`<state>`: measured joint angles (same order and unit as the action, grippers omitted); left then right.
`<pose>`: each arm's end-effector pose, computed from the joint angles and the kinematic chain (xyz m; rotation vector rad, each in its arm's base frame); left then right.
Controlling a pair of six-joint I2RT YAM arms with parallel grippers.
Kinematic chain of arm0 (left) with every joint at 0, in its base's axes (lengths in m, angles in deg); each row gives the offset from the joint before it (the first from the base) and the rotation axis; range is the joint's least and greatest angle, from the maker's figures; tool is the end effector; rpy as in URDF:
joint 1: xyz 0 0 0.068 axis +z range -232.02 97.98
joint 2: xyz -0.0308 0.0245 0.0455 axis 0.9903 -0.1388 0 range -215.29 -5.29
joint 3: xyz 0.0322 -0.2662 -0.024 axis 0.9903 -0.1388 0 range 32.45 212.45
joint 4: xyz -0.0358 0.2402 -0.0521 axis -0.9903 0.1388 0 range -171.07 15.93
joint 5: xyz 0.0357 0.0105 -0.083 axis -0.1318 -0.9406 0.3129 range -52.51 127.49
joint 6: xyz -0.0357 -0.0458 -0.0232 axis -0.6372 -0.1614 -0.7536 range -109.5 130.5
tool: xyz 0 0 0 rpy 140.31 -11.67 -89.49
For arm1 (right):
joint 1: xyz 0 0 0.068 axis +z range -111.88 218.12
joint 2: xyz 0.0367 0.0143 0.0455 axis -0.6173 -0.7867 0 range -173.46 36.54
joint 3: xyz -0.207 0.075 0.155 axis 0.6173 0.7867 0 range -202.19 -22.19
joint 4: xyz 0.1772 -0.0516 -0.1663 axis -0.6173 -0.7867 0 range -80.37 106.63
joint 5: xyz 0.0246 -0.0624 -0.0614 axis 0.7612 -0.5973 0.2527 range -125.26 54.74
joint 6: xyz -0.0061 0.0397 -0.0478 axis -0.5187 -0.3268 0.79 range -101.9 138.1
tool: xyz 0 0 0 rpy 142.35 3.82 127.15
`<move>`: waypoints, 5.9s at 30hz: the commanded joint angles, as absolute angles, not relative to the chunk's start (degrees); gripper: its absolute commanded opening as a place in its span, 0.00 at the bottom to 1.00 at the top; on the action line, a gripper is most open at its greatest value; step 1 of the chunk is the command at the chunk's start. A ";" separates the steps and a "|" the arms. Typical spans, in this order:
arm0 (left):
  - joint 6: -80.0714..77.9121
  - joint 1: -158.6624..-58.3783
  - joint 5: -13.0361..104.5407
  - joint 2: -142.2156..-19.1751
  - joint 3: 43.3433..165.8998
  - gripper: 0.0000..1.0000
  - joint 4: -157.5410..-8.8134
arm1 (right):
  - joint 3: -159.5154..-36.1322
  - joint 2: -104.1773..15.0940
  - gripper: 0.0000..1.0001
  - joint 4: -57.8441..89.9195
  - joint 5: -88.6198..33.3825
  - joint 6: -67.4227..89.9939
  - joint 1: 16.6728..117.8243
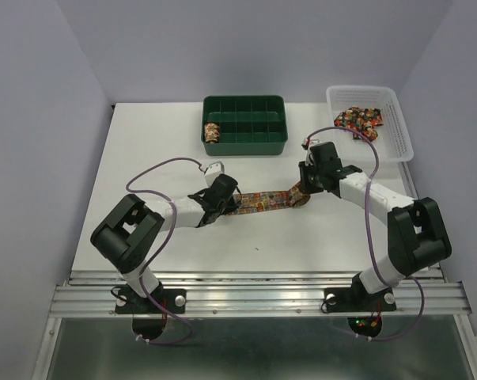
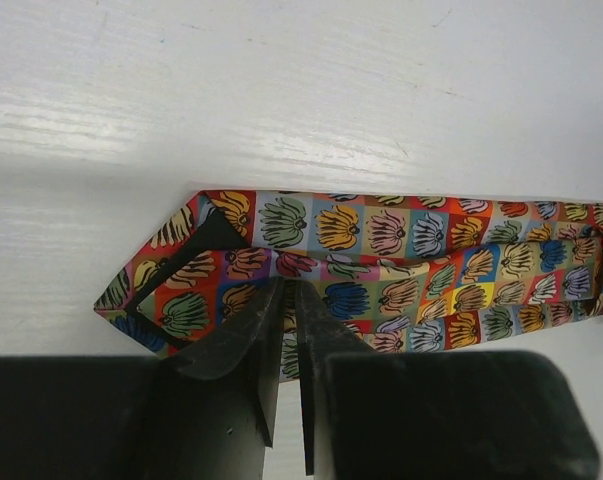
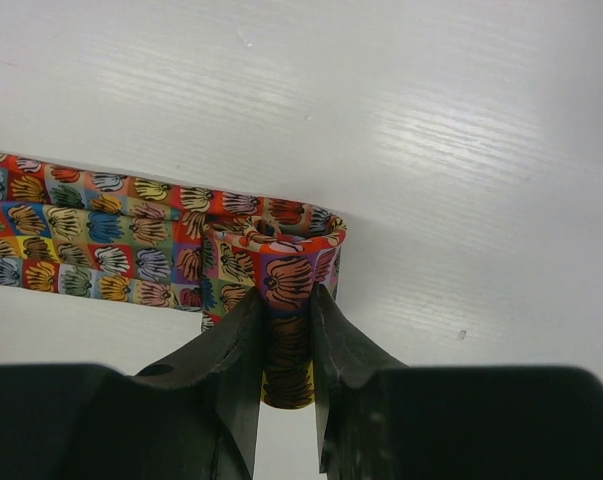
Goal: Roll the ties
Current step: Roll the tie
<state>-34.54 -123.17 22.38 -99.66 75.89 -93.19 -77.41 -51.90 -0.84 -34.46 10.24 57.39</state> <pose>0.2532 -0.2048 0.1563 -0.2211 2.2621 -0.5225 0.2983 0.1050 0.2033 -0.2515 2.4558 0.2236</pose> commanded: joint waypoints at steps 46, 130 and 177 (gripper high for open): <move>-36.69 -123.06 19.13 -87.73 66.91 0.23 -83.36 | -102.17 -71.56 0.01 -20.98 -74.55 2.46 88.22; -51.81 -125.52 27.48 -85.36 64.97 0.30 -101.46 | -73.08 -59.09 1.00 20.85 -40.44 -42.98 80.92; -45.84 -126.93 31.43 -101.79 75.43 0.31 -103.84 | -70.88 -45.64 1.00 20.60 -46.24 -40.00 79.26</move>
